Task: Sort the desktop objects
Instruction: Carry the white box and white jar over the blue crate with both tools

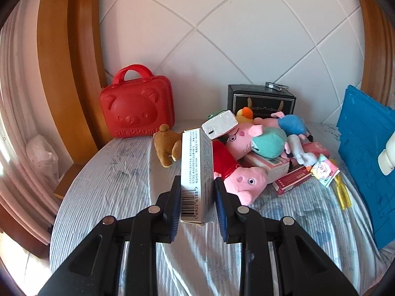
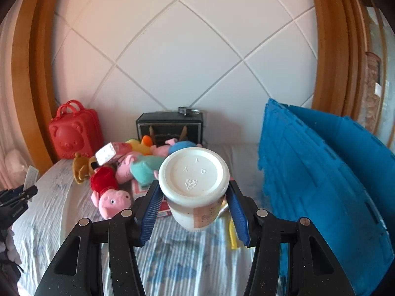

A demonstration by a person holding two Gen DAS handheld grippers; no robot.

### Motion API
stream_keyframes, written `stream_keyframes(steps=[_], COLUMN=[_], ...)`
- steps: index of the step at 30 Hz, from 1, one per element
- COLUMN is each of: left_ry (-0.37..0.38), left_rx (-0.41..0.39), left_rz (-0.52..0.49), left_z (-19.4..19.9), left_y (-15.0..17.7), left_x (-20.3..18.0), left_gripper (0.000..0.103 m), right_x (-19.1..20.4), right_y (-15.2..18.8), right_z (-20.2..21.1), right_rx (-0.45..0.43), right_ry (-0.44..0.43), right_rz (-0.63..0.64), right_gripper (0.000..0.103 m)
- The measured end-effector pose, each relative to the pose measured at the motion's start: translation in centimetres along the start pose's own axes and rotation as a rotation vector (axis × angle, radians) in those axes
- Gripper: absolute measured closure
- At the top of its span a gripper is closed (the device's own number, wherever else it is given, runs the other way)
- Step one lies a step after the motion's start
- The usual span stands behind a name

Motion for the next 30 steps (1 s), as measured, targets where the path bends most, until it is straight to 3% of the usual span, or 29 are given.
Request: stream_keyframes(steps=[7, 15, 22, 30], left_ry=[0.086, 0.160, 0.230, 0.290], left_rx=[-0.061, -0.123, -0.203, -0.255], left_rz=[-0.041, -0.103, -0.103, -0.121], left_z=[3.4, 7.5, 11.8, 17.2], left_y=[-0.5, -1.2, -2.5, -3.6], left_x=[-4.1, -13.1, -26.0, -42.5], left_gripper=[0.078, 0.078, 0.078, 0.078], right_x=[-2.5, -7.5, -16.0, -30.4], right_y=[0.0, -0.9, -2.4, -1.7], right_z=[5.9, 10.9, 14.1, 16.7], right_rx=[-0.062, -0.157, -0.250, -0.309], right_ry=[0.074, 0.086, 0.088, 0.125], right_rz=[-0.021, -0.050, -0.030, -0.033], right_gripper=[0.051, 0.051, 0.051, 0.051])
Point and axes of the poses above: each gripper's, at about its wrist camera, not at the fingertips, and z roughly against the way its jaws point, x to its left, y to its underside, the point moved 9 cm from there along -z, roughly the way its jaws point, and after that the axes turned 8 degrees about x, right-handed, at the moved point
